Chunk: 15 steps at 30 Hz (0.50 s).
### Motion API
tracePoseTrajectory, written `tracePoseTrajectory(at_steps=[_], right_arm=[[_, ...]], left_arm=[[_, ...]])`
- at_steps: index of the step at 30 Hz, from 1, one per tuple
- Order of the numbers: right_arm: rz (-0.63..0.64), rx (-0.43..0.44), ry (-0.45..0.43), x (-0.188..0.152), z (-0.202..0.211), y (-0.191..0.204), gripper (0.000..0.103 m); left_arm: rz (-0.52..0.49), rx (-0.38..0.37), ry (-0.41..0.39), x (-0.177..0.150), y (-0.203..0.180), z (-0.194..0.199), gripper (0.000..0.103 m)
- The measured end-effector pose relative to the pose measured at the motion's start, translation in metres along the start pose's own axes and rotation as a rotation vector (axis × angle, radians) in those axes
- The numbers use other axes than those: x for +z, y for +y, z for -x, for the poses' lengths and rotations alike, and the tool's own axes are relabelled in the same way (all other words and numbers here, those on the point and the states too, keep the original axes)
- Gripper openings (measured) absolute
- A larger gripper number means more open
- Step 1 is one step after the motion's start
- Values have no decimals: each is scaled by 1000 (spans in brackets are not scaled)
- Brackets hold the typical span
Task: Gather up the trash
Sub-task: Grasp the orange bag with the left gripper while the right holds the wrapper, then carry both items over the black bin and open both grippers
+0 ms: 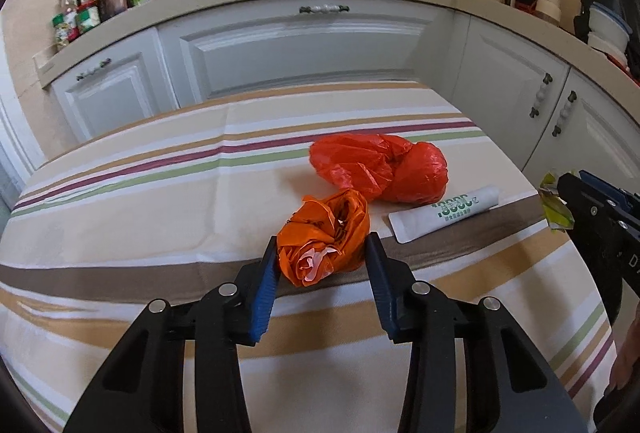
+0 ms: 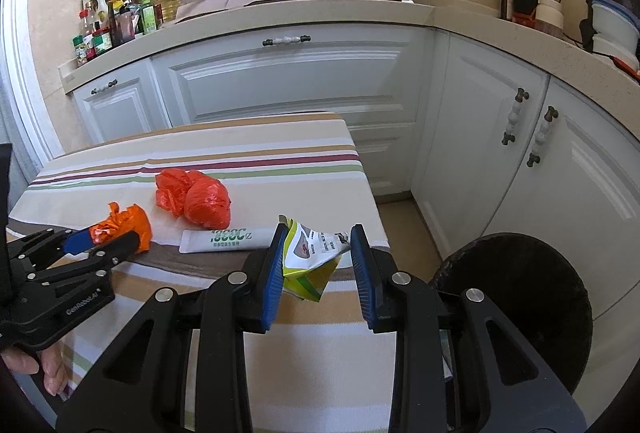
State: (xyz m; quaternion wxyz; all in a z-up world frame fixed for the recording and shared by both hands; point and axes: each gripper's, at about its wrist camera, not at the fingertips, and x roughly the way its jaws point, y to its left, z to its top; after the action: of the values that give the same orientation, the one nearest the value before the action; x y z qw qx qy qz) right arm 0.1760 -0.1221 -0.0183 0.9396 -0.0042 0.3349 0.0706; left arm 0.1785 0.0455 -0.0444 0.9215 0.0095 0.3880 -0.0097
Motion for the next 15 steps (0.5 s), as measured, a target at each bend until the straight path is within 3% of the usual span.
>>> tracePoseTrajectory(at_steps=[8,15], right_arm=[[-12,-19,-22,-7,27,-5,30],[-35,-62,-36,-19,53,-21,30]], left_arm=[[10,23,-53,-6,-4,30,42],[0,-8,-82,-11,-22,50,42]])
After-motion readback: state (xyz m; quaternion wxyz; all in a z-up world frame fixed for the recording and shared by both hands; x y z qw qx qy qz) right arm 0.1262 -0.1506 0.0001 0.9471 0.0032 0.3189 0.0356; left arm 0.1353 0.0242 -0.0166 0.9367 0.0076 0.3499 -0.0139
